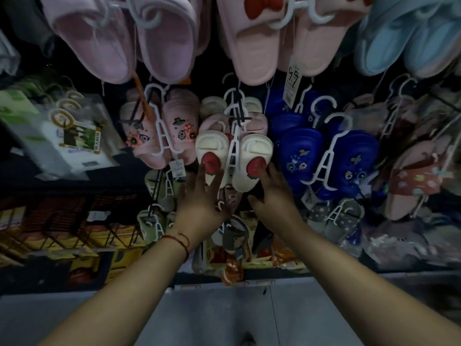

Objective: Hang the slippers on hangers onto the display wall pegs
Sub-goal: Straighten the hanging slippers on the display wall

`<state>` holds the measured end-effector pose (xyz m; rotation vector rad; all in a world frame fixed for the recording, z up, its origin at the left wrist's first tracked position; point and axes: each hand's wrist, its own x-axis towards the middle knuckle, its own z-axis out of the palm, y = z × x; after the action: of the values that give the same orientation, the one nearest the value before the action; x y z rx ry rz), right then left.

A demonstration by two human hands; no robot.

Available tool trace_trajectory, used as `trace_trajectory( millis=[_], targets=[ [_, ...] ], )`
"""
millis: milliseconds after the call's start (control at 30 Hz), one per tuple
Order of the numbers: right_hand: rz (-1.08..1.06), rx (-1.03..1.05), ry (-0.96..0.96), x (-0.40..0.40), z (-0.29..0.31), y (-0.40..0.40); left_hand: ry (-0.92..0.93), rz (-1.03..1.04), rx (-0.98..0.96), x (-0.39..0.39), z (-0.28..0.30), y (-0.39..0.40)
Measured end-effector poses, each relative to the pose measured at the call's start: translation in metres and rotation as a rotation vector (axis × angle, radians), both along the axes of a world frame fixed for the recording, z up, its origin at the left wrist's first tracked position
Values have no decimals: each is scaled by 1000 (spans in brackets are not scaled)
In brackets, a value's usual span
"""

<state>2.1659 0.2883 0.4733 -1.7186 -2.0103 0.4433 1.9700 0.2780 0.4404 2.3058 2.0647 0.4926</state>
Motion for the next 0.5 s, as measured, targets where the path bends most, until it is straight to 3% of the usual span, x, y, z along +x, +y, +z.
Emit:
trace_trajectory(
  millis=[200,500],
  targets=[
    [-123,-63,-147,30,14,-36,205,-91,64,13,20,-29],
    [-167,-65,-176,106,33,-46,207,-153,34,93,41,-35]
  ],
)
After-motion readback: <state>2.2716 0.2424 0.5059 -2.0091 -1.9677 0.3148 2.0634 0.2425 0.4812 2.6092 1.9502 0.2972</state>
